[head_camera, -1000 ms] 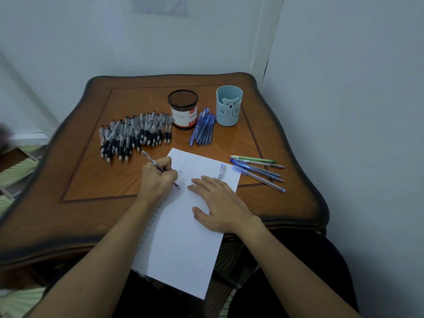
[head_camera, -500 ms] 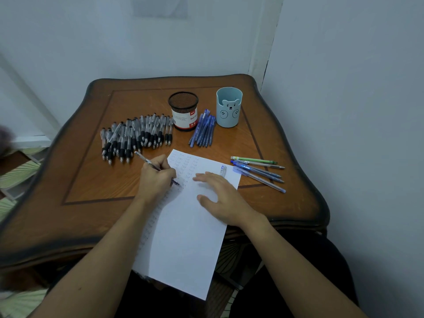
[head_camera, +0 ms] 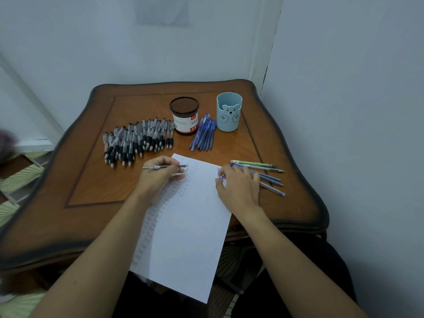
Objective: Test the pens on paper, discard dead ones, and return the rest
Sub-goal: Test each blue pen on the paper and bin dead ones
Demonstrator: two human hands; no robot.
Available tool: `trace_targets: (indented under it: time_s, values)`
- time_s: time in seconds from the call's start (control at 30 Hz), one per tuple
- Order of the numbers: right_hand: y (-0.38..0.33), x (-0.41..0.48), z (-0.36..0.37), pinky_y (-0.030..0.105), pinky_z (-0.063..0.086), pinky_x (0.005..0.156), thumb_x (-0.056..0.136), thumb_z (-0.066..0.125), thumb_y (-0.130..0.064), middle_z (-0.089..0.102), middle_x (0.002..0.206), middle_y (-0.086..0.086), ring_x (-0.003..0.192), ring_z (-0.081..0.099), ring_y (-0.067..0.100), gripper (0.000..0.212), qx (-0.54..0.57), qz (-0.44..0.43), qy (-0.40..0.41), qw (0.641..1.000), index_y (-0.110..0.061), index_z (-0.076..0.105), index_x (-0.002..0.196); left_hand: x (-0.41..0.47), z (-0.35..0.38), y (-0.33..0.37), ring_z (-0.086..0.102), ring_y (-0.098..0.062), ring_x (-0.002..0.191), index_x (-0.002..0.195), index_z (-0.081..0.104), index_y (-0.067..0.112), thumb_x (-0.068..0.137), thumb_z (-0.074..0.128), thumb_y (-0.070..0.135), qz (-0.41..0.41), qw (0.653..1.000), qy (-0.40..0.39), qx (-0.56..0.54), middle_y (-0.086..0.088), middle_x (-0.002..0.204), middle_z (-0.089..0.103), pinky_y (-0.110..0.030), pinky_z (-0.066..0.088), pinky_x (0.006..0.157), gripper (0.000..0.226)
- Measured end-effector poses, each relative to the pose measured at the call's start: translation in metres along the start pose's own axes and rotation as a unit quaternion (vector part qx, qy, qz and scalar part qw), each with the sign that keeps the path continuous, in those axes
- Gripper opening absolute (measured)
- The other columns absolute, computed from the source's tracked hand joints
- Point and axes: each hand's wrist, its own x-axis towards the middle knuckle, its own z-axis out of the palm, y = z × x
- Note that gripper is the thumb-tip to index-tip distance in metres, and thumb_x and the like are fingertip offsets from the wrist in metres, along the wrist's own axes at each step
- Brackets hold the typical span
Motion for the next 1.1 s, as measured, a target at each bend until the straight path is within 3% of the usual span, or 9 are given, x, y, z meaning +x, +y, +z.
trace_targets:
  time_s: [0.17, 0.27, 0.37, 0.6, 0.7, 0.97, 1.1]
  values:
    - [-0.006, 0.000, 0.001, 0.041, 0.031, 0.097, 0.096, 0.052, -0.045, 0.065, 0.119, -0.006, 0.116, 0.052, 0.017, 0.027, 0.020, 0.028, 0.008, 0.999, -0.028, 0.059, 0.117, -0.009, 0.005, 0.001, 0.072, -0.026, 0.097, 0.093, 0.074, 0.001, 0.091, 0.058, -0.012, 0.054, 0.996, -0.032, 0.063, -0.012, 0.096, 0.076, -0.035, 0.059, 0.091, 0.021]
    - [-0.010, 0.004, 0.001, 0.043, 0.031, 0.100, 0.096, 0.052, -0.050, 0.064, 0.127, -0.006, 0.122, 0.051, 0.018, 0.037, 0.019, 0.038, -0.008, 0.999, -0.029, 0.060, 0.126, -0.014, 0.011, 0.003, 0.073, -0.024, 0.092, 0.101, 0.070, 0.004, 0.092, 0.062, -0.006, 0.085, 0.994, -0.027, 0.070, -0.008, 0.098, 0.076, -0.033, 0.060, 0.084, 0.016]
    - [-0.010, 0.007, 0.001, 0.043, 0.029, 0.100, 0.100, 0.051, -0.044, 0.064, 0.126, -0.007, 0.121, 0.050, 0.017, 0.030, 0.023, 0.033, -0.018, 0.999, -0.030, 0.066, 0.121, -0.017, 0.017, 0.005, 0.073, -0.026, 0.085, 0.100, 0.059, 0.001, 0.094, 0.065, 0.002, 0.094, 0.994, -0.011, 0.045, -0.016, 0.098, 0.074, -0.034, 0.060, 0.078, 0.008]
    - [-0.011, -0.003, 0.001, 0.041, 0.024, 0.104, 0.101, 0.055, -0.040, 0.064, 0.120, -0.015, 0.121, 0.048, 0.012, 0.018, 0.220, 0.047, -0.011, 0.974, -0.035, 0.066, 0.114, -0.023, 0.018, 0.005, 0.064, -0.026, 0.070, 0.082, 0.057, 0.003, 0.093, 0.054, -0.010, 0.155, 0.987, 0.005, 0.044, -0.017, 0.084, 0.064, -0.032, 0.054, 0.064, 0.017]
    - [-0.011, -0.007, 0.000, 0.037, 0.024, 0.098, 0.100, 0.057, -0.038, 0.065, 0.114, -0.018, 0.114, 0.051, 0.009, 0.014, 0.271, 0.048, 0.009, 0.961, -0.035, 0.066, 0.110, -0.025, 0.020, 0.007, 0.063, -0.028, 0.069, 0.081, 0.056, 0.004, 0.093, 0.053, -0.010, 0.168, 0.985, -0.012, 0.044, -0.015, 0.081, 0.063, -0.033, 0.054, 0.063, 0.019]
    - [-0.007, -0.012, -0.005, 0.038, 0.023, 0.101, 0.099, 0.058, -0.039, 0.066, 0.119, -0.017, 0.114, 0.053, 0.007, 0.017, 0.257, 0.039, 0.021, 0.965, -0.036, 0.068, 0.112, -0.028, 0.019, 0.012, 0.064, -0.028, 0.069, 0.082, 0.058, 0.002, 0.090, 0.058, 0.000, 0.169, 0.985, -0.035, 0.011, -0.014, 0.076, 0.064, -0.035, 0.054, 0.065, 0.008]
    - [-0.009, -0.014, -0.006, 0.038, 0.024, 0.100, 0.099, 0.057, -0.038, 0.066, 0.119, -0.015, 0.114, 0.052, 0.008, 0.018, 0.242, 0.008, 0.029, 0.970, -0.033, 0.068, 0.113, -0.031, 0.022, 0.012, 0.065, -0.025, 0.069, 0.085, 0.061, 0.001, 0.094, 0.059, -0.005, 0.163, 0.983, -0.055, 0.057, -0.015, 0.074, 0.066, -0.033, 0.054, 0.066, 0.010]
